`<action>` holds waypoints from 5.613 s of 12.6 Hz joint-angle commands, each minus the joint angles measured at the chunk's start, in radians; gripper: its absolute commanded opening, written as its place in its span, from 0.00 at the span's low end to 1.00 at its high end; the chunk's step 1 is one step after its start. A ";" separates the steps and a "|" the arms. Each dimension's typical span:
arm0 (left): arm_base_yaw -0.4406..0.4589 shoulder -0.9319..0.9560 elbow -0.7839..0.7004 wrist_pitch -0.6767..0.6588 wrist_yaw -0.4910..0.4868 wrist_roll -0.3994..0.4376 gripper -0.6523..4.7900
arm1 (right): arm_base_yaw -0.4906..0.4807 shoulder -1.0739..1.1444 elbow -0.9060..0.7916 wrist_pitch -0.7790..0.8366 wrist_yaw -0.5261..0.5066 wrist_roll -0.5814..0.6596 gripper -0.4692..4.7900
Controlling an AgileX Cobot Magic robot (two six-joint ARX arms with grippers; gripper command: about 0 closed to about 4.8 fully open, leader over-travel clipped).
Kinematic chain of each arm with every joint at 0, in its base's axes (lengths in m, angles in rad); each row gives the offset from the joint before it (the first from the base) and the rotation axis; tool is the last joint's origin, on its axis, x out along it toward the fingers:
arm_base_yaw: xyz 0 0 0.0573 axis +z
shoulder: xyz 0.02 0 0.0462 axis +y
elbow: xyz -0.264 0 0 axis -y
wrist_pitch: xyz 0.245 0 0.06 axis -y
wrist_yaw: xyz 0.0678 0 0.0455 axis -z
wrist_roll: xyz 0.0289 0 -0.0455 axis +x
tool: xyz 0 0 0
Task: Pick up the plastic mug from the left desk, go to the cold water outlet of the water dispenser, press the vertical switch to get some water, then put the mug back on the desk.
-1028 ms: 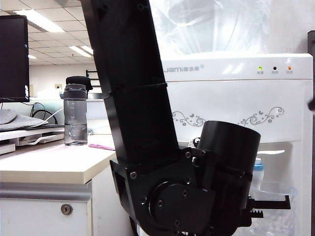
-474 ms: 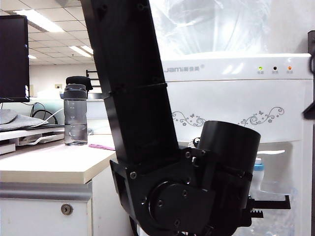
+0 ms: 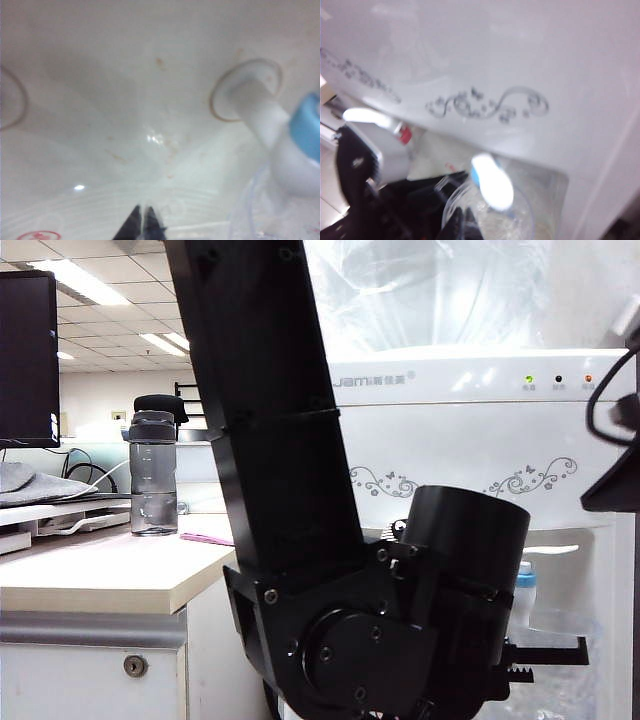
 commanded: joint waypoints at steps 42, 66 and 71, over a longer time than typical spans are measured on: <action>-0.001 -0.005 0.008 0.031 -0.014 -0.006 0.11 | 0.000 0.474 0.010 0.337 0.015 -0.242 0.09; -0.001 -0.005 0.013 0.027 -0.014 -0.006 0.11 | 0.000 0.425 0.010 0.285 -0.005 -0.234 0.09; -0.001 -0.005 0.014 0.027 -0.014 -0.006 0.11 | 0.000 0.186 0.010 0.116 0.007 -0.216 0.09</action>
